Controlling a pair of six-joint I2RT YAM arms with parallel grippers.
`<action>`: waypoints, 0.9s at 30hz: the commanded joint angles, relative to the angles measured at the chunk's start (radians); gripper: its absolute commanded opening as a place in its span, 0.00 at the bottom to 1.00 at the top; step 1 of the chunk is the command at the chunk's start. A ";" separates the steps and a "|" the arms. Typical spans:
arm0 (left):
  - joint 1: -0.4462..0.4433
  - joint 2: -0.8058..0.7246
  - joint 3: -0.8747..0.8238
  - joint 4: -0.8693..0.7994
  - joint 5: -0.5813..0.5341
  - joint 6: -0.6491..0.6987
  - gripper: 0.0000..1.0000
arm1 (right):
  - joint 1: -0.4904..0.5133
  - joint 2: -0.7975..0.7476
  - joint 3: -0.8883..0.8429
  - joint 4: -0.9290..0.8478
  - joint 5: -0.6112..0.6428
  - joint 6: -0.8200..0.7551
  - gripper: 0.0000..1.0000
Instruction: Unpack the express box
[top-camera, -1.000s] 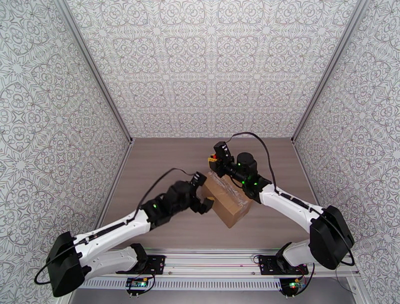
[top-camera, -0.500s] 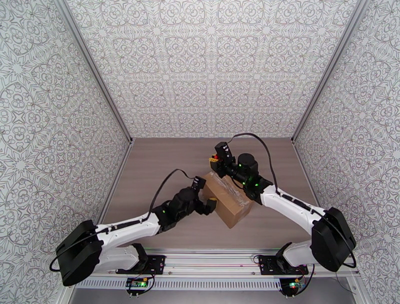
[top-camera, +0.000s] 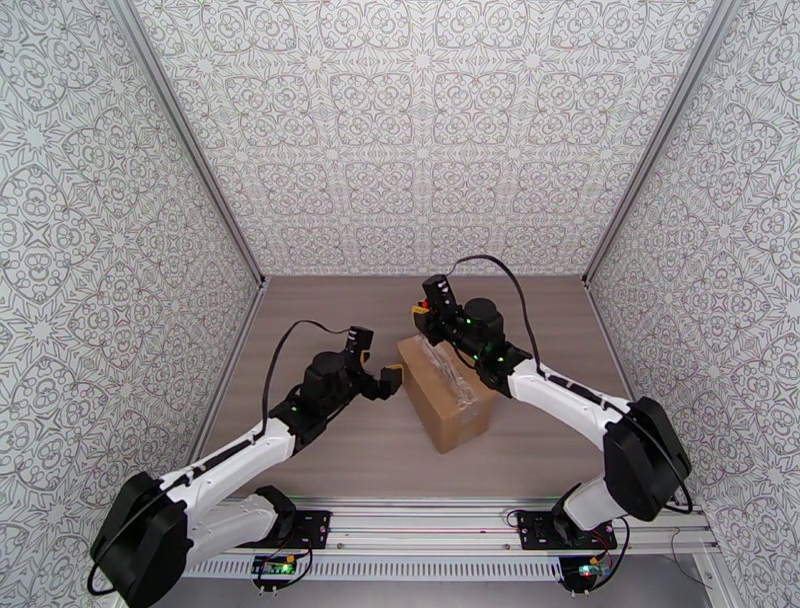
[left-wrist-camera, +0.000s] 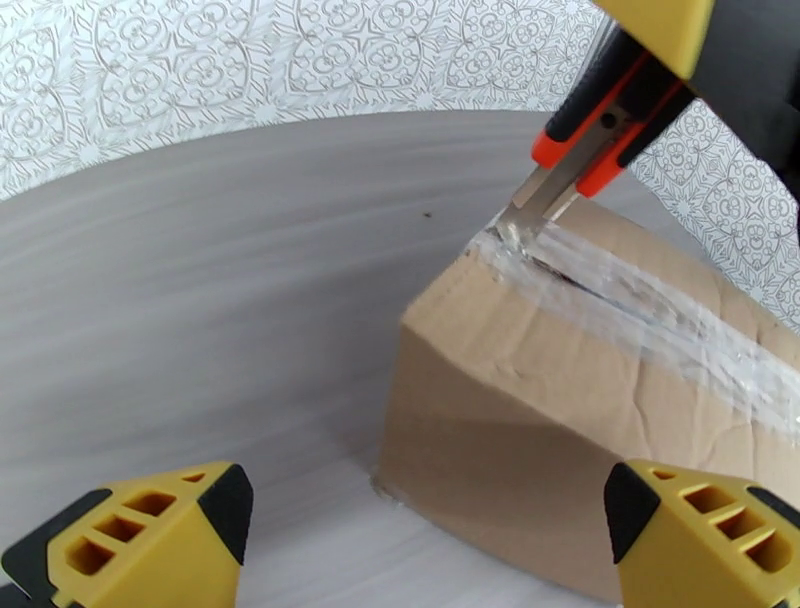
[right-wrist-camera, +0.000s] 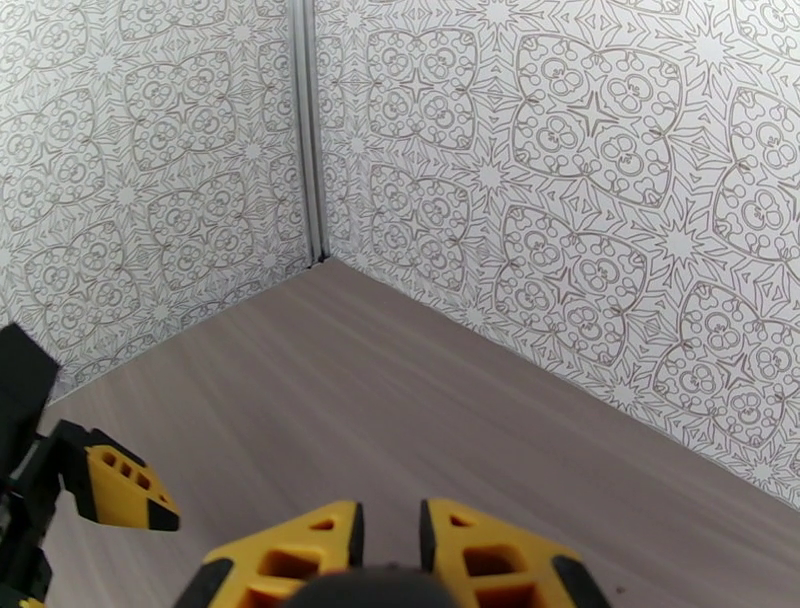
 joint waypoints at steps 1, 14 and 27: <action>0.016 -0.032 0.020 -0.083 0.072 0.078 0.99 | 0.012 0.068 0.047 -0.048 0.075 -0.002 0.00; -0.256 -0.042 0.023 -0.045 0.049 0.053 0.99 | 0.037 0.035 0.019 -0.079 0.130 0.002 0.00; -0.375 0.114 -0.029 0.259 0.050 0.082 0.99 | 0.056 -0.011 -0.058 -0.042 0.215 -0.004 0.00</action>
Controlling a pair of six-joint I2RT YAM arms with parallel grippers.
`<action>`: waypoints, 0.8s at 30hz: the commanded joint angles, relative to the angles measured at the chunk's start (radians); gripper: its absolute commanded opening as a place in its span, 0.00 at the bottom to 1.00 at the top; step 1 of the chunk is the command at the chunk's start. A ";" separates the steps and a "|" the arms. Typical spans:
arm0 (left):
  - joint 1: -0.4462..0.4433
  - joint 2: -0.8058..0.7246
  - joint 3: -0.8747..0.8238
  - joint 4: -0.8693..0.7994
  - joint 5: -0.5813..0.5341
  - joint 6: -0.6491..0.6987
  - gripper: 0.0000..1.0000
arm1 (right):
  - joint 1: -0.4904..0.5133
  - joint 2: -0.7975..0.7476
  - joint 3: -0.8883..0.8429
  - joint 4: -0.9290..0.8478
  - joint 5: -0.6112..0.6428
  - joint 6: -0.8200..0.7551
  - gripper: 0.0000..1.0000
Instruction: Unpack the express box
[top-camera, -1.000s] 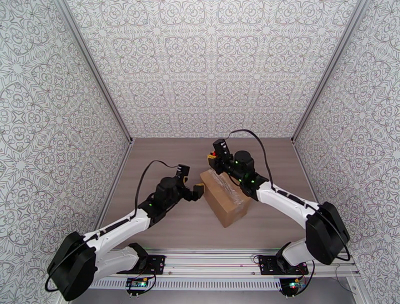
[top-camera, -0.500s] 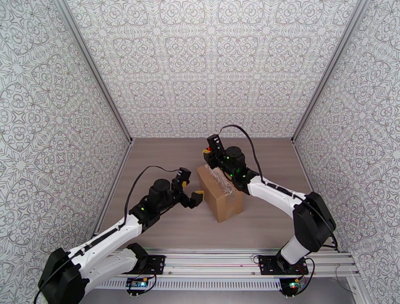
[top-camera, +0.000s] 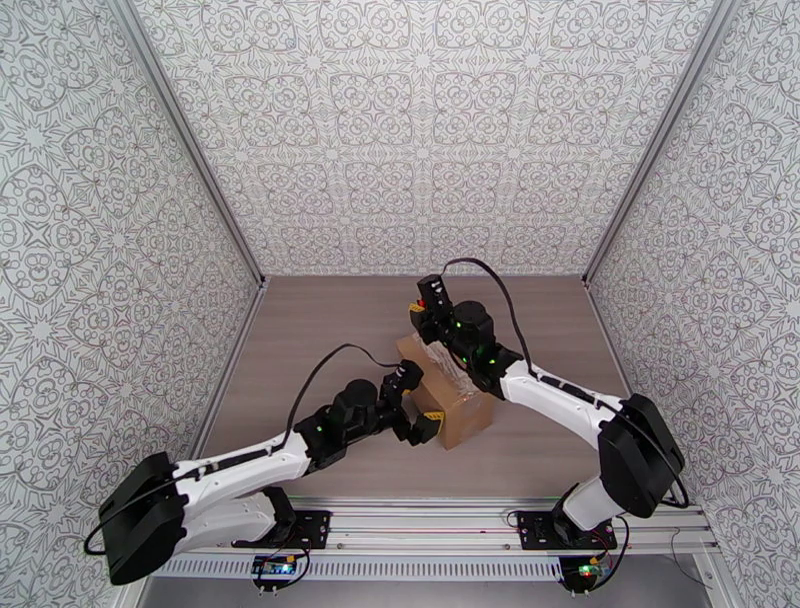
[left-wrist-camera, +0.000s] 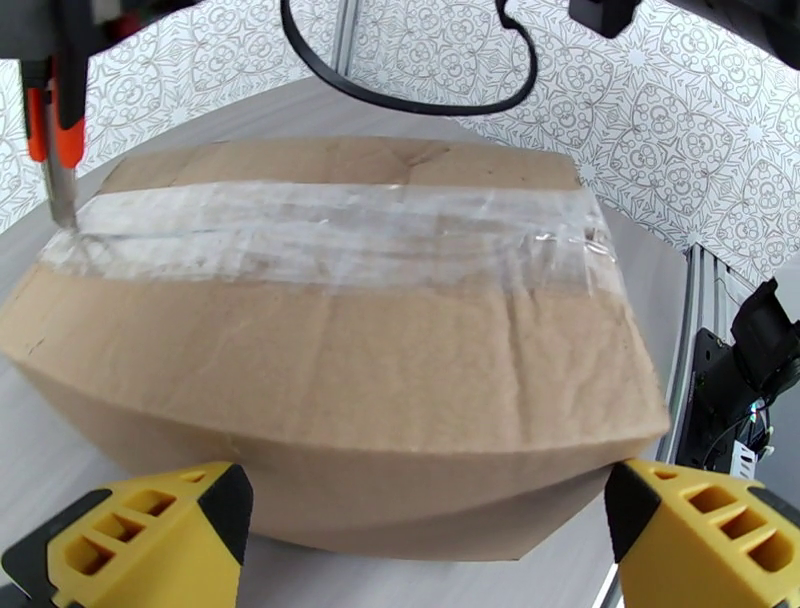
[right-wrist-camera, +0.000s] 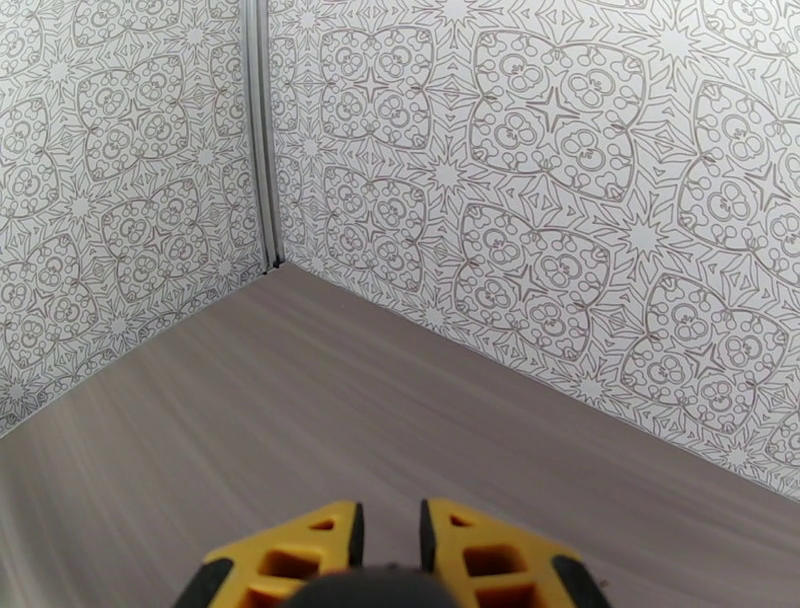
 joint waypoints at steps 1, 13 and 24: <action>-0.027 0.022 0.003 0.072 -0.004 0.037 0.99 | 0.010 0.001 -0.046 -0.044 0.062 -0.004 0.00; -0.194 0.044 -0.030 0.135 -0.299 0.048 0.99 | 0.019 -0.003 -0.108 0.078 0.069 -0.015 0.00; -0.322 0.344 0.011 0.478 -0.683 0.049 0.99 | 0.018 -0.069 -0.186 0.098 0.076 -0.027 0.00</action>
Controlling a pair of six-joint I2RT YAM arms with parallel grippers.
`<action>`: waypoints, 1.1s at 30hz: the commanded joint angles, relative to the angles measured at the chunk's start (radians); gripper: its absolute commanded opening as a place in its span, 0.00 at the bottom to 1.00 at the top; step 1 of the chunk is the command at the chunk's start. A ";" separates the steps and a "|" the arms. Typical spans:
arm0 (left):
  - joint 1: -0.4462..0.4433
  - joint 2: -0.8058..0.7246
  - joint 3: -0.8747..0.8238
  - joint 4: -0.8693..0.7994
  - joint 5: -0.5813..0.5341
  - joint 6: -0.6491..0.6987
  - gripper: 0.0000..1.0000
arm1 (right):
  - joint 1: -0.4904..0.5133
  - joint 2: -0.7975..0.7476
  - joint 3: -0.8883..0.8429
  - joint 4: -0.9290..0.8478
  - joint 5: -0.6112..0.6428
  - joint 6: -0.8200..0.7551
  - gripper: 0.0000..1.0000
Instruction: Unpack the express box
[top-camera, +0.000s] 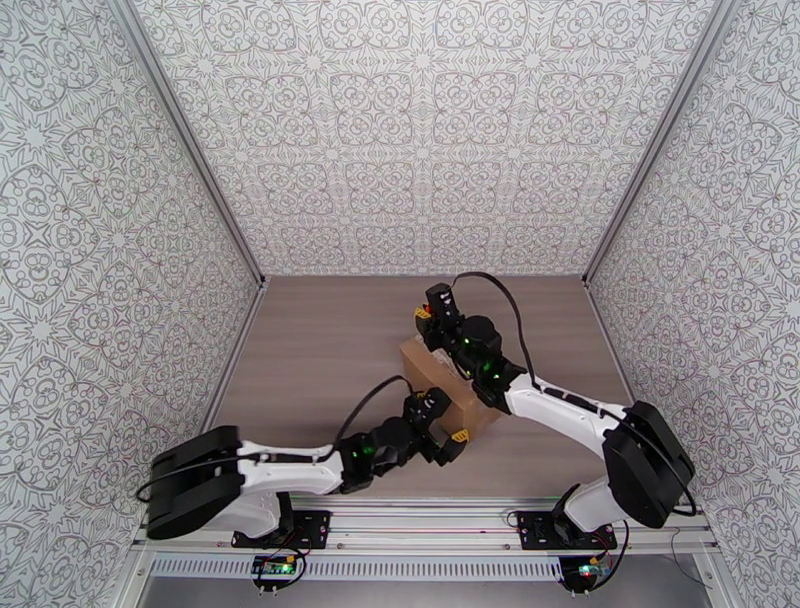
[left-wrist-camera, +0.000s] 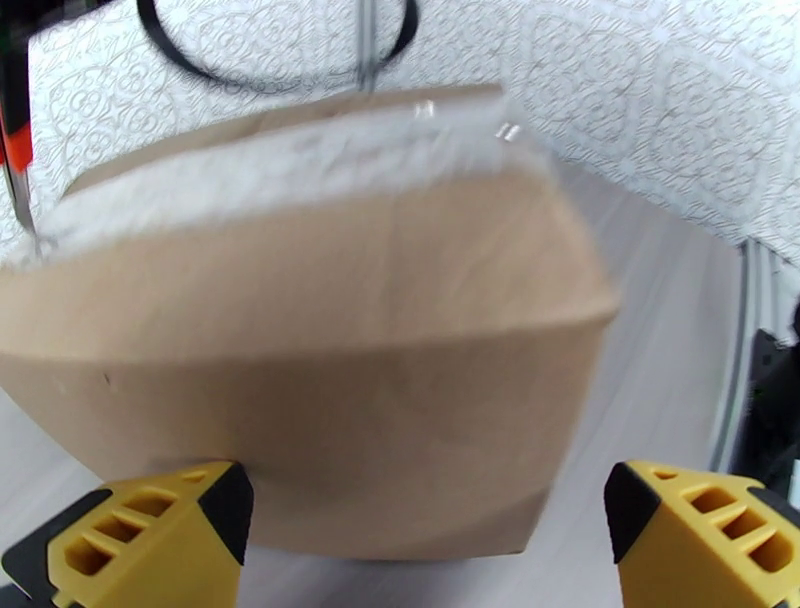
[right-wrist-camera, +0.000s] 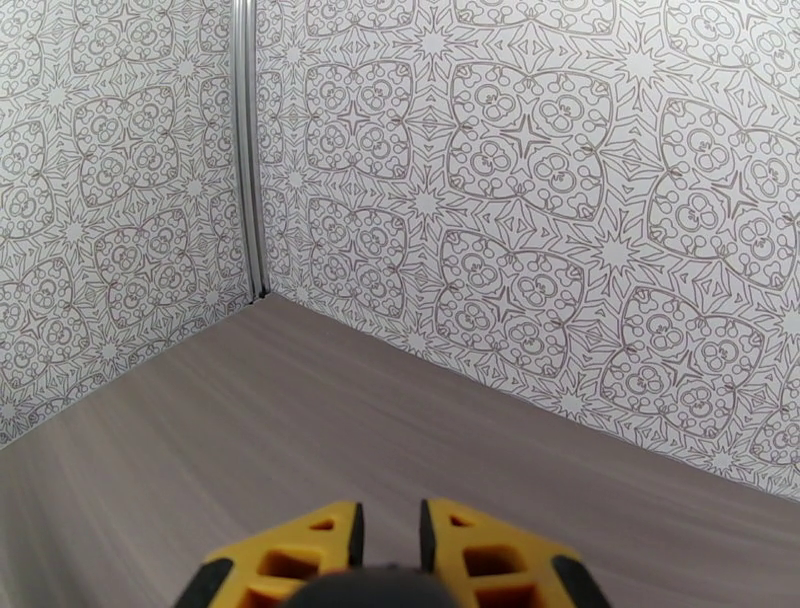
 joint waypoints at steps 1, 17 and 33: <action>-0.018 0.081 0.039 0.192 -0.201 0.030 0.99 | 0.006 -0.014 -0.048 -0.074 0.035 -0.016 0.00; -0.194 0.297 0.119 0.495 -0.414 0.158 0.99 | 0.006 -0.044 -0.060 -0.142 0.087 -0.013 0.00; -0.233 0.464 0.266 0.651 -0.770 0.420 0.99 | 0.006 -0.074 -0.066 -0.173 0.037 0.011 0.00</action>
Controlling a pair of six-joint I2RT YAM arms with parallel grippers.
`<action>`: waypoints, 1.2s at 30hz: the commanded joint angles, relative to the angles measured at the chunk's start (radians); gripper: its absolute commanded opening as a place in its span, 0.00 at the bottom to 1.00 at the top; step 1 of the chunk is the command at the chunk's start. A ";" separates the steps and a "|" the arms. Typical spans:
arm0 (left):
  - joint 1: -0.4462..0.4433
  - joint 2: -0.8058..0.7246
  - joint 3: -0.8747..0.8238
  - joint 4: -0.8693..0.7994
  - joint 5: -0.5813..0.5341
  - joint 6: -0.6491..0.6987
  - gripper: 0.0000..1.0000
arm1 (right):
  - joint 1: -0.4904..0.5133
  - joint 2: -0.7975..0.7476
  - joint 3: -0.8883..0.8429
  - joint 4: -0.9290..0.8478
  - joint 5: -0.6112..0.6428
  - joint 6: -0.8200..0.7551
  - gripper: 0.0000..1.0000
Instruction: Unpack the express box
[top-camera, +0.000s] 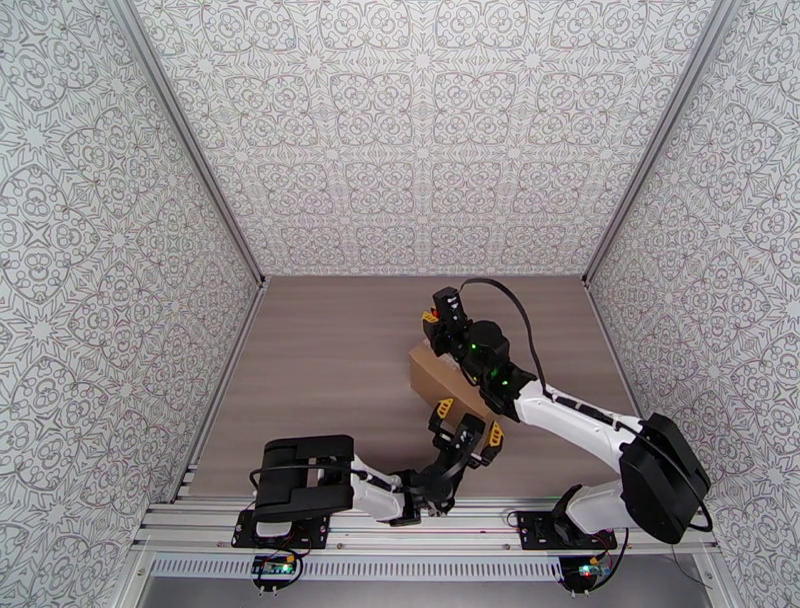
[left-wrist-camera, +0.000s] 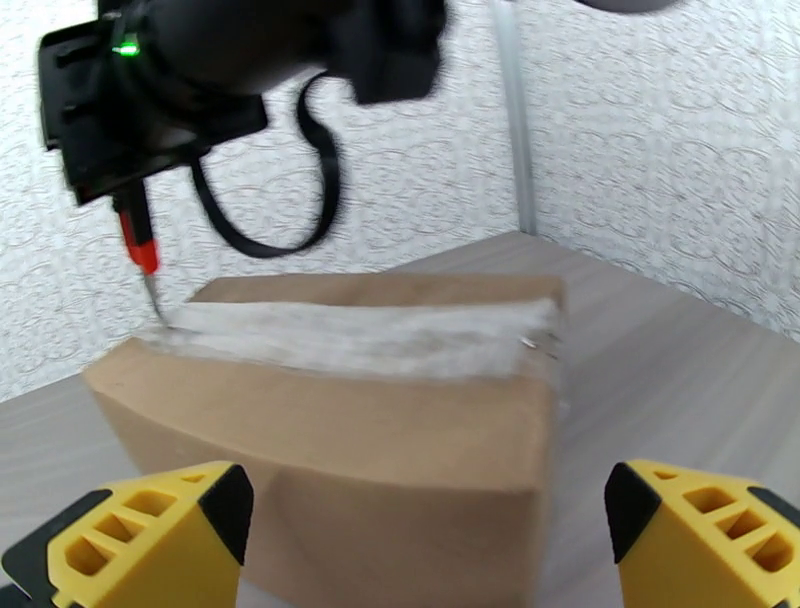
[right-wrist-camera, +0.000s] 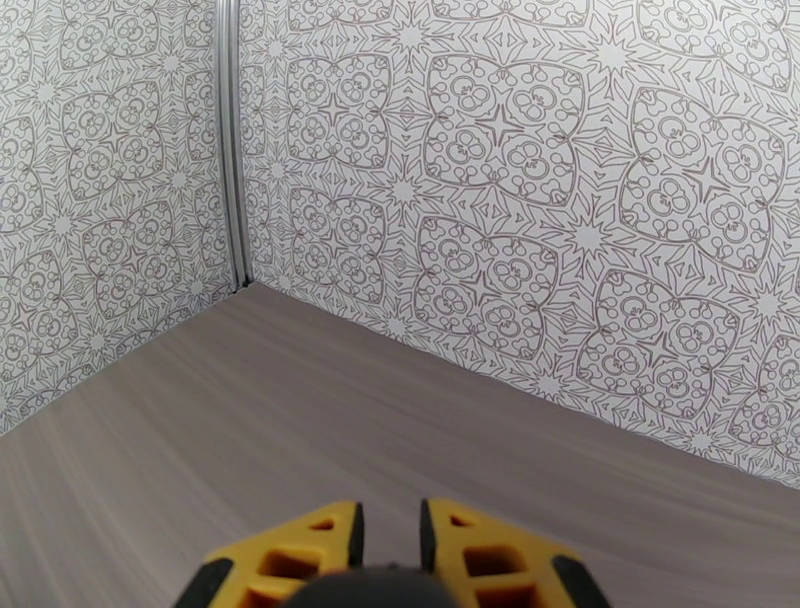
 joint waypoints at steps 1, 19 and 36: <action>0.025 0.025 0.039 0.028 -0.085 0.071 0.99 | 0.002 -0.009 -0.030 -0.117 -0.002 0.014 0.00; 0.192 -0.220 -0.206 -0.234 0.209 -0.096 0.99 | 0.003 0.019 0.025 -0.214 0.024 0.089 0.00; 0.359 -0.372 -0.339 -0.278 0.479 -0.116 0.99 | 0.011 0.031 0.097 -0.299 0.084 0.045 0.00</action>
